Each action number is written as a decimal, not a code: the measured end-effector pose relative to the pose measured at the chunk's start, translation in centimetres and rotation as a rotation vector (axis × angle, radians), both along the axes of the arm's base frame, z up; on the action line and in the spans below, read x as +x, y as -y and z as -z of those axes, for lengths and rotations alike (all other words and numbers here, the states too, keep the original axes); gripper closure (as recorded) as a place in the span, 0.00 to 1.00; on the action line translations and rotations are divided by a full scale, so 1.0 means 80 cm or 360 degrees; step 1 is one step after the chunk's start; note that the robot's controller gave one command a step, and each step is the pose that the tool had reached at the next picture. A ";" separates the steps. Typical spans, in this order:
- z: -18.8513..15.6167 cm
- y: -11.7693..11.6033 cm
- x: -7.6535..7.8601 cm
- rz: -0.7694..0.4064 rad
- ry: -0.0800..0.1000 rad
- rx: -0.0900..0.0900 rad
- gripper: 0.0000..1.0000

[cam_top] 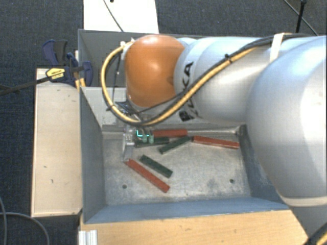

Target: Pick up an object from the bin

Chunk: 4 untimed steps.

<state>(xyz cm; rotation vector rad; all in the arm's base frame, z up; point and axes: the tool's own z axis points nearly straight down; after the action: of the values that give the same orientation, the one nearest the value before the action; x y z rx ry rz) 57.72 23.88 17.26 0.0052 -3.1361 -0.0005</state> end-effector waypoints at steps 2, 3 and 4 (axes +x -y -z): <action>0.089 0.133 -0.045 0.0236 0.0013 0.0000 0.00; 0.085 0.124 -0.047 0.0442 0.0016 0.0002 0.00; 0.128 0.118 -0.064 0.0821 0.0009 -0.0002 0.00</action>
Offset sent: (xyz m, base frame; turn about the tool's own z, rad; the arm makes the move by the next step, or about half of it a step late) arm -0.0289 -0.0849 -0.1026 0.0865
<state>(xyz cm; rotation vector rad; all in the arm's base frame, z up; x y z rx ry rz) 52.60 14.44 7.00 -0.7962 -3.0394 -0.0006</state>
